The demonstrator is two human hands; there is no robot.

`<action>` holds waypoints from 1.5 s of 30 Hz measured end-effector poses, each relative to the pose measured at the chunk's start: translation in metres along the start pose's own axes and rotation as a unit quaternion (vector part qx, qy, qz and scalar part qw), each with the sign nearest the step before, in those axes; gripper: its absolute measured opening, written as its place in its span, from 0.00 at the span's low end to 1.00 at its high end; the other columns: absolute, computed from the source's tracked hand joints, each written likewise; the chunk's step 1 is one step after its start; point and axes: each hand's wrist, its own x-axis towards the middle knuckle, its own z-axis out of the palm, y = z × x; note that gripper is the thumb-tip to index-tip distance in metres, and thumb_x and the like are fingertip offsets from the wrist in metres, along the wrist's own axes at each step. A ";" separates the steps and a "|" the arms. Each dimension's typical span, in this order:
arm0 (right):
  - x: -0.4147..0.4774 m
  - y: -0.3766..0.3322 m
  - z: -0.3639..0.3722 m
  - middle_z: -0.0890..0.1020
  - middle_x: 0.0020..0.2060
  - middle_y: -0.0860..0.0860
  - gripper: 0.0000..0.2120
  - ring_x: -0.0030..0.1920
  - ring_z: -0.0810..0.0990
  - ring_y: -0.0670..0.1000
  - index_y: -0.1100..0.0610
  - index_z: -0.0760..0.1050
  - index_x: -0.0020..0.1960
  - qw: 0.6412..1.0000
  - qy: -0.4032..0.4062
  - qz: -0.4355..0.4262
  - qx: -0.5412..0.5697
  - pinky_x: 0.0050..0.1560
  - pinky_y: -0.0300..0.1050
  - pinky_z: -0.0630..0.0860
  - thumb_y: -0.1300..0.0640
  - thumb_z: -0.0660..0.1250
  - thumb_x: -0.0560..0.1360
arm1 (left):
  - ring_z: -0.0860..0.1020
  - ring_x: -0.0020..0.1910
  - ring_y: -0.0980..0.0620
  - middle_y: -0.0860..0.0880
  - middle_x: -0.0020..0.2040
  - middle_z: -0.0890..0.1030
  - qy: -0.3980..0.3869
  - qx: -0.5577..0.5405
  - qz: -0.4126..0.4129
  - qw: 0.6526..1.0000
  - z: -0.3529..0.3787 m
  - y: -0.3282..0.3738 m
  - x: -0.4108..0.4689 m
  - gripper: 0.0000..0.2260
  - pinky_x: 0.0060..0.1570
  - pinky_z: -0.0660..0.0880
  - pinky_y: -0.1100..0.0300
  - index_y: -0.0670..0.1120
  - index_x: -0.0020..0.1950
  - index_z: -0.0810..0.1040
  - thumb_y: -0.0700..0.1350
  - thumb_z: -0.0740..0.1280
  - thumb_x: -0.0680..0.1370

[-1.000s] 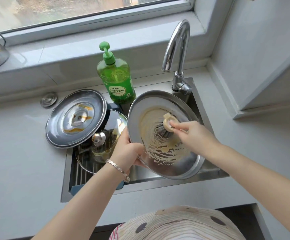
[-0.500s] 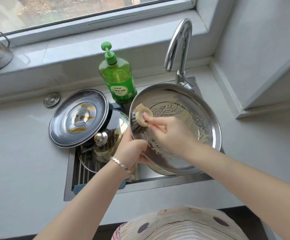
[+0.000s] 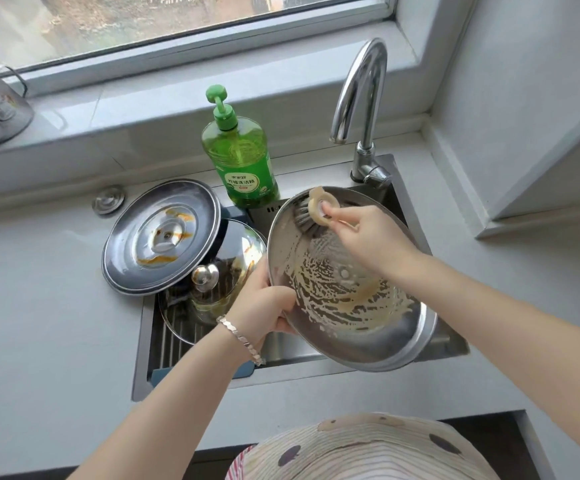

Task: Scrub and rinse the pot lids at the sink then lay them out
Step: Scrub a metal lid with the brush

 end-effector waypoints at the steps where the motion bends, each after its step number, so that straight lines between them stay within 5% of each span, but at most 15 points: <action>1: -0.005 -0.001 0.006 0.82 0.55 0.48 0.14 0.54 0.79 0.53 0.42 0.74 0.64 1.000 -0.017 -0.020 0.012 0.56 0.52 0.75 0.51 0.61 0.79 | 0.82 0.40 0.44 0.43 0.47 0.82 0.007 -0.010 0.012 1.000 -0.001 0.001 0.002 0.33 0.32 0.78 0.51 0.46 0.64 0.69 0.32 0.58 0.59; 5: -0.042 -0.006 0.033 0.84 0.47 0.51 0.16 0.46 0.81 0.56 0.43 0.74 0.64 0.988 -0.097 -0.115 0.043 0.51 0.57 0.76 0.55 0.62 0.78 | 0.79 0.34 0.45 0.41 0.39 0.81 0.047 -0.102 0.036 0.993 -0.012 0.011 0.005 0.31 0.29 0.75 0.60 0.37 0.65 0.70 0.32 0.58 0.61; 7: -0.057 0.005 0.037 0.85 0.47 0.50 0.16 0.44 0.82 0.52 0.43 0.73 0.64 0.983 -0.123 -0.137 0.005 0.48 0.54 0.76 0.53 0.63 0.78 | 0.81 0.35 0.47 0.42 0.37 0.82 0.094 -0.155 0.029 0.983 -0.021 0.014 0.006 0.24 0.32 0.77 0.59 0.31 0.66 0.66 0.38 0.62 0.72; 9: -0.073 0.015 0.040 0.85 0.45 0.51 0.16 0.40 0.80 0.53 0.41 0.72 0.65 0.973 -0.161 -0.153 -0.064 0.43 0.53 0.76 0.49 0.59 0.78 | 0.81 0.49 0.45 0.42 0.50 0.83 0.159 -0.194 0.024 0.968 -0.030 0.015 0.012 0.17 0.47 0.77 0.51 0.39 0.65 0.71 0.48 0.57 0.80; 13: -0.057 0.007 0.037 0.84 0.41 0.53 0.17 0.32 0.73 0.49 0.41 0.72 0.65 0.969 -0.119 -0.189 -0.103 0.35 0.44 0.70 0.49 0.57 0.77 | 0.78 0.58 0.44 0.46 0.59 0.80 0.195 -0.085 -0.006 0.977 -0.020 0.010 0.021 0.28 0.62 0.70 0.42 0.50 0.63 0.75 0.66 0.63 0.70; 16: -0.040 -0.008 0.037 0.84 0.43 0.52 0.17 0.31 0.71 0.50 0.40 0.71 0.65 0.973 -0.092 -0.186 -0.097 0.37 0.42 0.68 0.54 0.61 0.79 | 0.77 0.58 0.43 0.44 0.59 0.79 0.225 -0.107 -0.058 0.967 -0.017 0.004 0.023 0.26 0.61 0.72 0.44 0.47 0.64 0.74 0.63 0.59 0.75; 21: -0.067 0.024 0.036 0.83 0.43 0.52 0.16 0.36 0.73 0.52 0.42 0.73 0.65 0.940 -0.238 -0.197 -0.143 0.38 0.44 0.67 0.55 0.61 0.79 | 0.76 0.59 0.45 0.48 0.61 0.78 0.276 -0.037 -0.037 0.960 -0.035 0.003 0.025 0.34 0.63 0.70 0.45 0.48 0.62 0.75 0.69 0.59 0.65; 24: -0.053 0.012 0.040 0.83 0.40 0.52 0.15 0.32 0.71 0.50 0.43 0.73 0.65 0.948 -0.201 -0.203 -0.138 0.37 0.42 0.66 0.53 0.60 0.79 | 0.74 0.57 0.47 0.49 0.57 0.76 0.286 0.053 -0.040 0.956 -0.018 0.004 0.020 0.15 0.62 0.68 0.52 0.50 0.58 0.73 0.57 0.55 0.79; 26: -0.051 0.008 0.049 0.81 0.35 0.54 0.15 0.28 0.67 0.50 0.42 0.73 0.65 0.953 -0.182 -0.216 -0.109 0.35 0.44 0.67 0.53 0.60 0.79 | 0.76 0.57 0.45 0.46 0.58 0.78 0.289 0.023 -0.072 0.954 -0.019 -0.004 0.021 0.17 0.63 0.69 0.48 0.46 0.59 0.75 0.57 0.58 0.79; 31: -0.070 0.036 0.037 0.84 0.47 0.52 0.16 0.43 0.79 0.55 0.42 0.73 0.65 0.925 -0.254 -0.208 -0.189 0.39 0.41 0.65 0.54 0.60 0.79 | 0.76 0.54 0.43 0.43 0.55 0.78 0.341 0.016 -0.054 0.938 -0.037 0.002 0.020 0.16 0.61 0.70 0.48 0.45 0.48 0.75 0.57 0.58 0.79; 34: -0.060 0.022 0.049 0.84 0.40 0.52 0.16 0.32 0.70 0.51 0.42 0.74 0.64 0.942 -0.198 -0.238 -0.131 0.35 0.39 0.61 0.53 0.60 0.78 | 0.73 0.42 0.49 0.46 0.43 0.75 0.334 0.031 -0.064 0.940 -0.022 -0.003 0.020 0.17 0.50 0.66 0.59 0.42 0.41 0.72 0.53 0.57 0.80; 36: -0.061 0.015 0.055 0.82 0.34 0.52 0.17 0.29 0.65 0.49 0.43 0.75 0.63 0.941 -0.179 -0.268 -0.100 0.32 0.38 0.60 0.53 0.60 0.77 | 0.74 0.44 0.48 0.47 0.45 0.76 0.339 -0.017 -0.085 0.937 -0.022 -0.006 0.018 0.16 0.50 0.68 0.57 0.41 0.46 0.73 0.55 0.61 0.79; 38: -0.066 0.028 0.046 0.82 0.37 0.52 0.17 0.32 0.71 0.51 0.43 0.74 0.64 0.930 -0.216 -0.266 -0.133 0.34 0.39 0.61 0.54 0.60 0.78 | 0.75 0.45 0.48 0.47 0.44 0.77 0.375 -0.026 -0.084 0.923 -0.032 -0.005 0.017 0.16 0.47 0.70 0.58 0.42 0.50 0.75 0.55 0.62 0.78; 40: -0.069 0.044 0.029 0.83 0.43 0.52 0.17 0.36 0.73 0.52 0.41 0.72 0.66 0.918 -0.269 -0.215 -0.196 0.34 0.38 0.61 0.54 0.59 0.79 | 0.70 0.35 0.52 0.49 0.35 0.71 0.406 -0.004 -0.063 0.912 -0.040 -0.003 0.017 0.16 0.35 0.66 0.62 0.43 0.38 0.71 0.53 0.62 0.79; 45: -0.068 0.037 0.042 0.83 0.49 0.50 0.17 0.43 0.76 0.53 0.40 0.71 0.66 0.916 -0.249 -0.227 -0.219 0.39 0.39 0.62 0.53 0.58 0.80 | 0.67 0.31 0.52 0.49 0.32 0.69 0.404 0.016 -0.053 0.913 -0.024 -0.002 0.015 0.17 0.29 0.62 0.64 0.44 0.33 0.67 0.50 0.62 0.79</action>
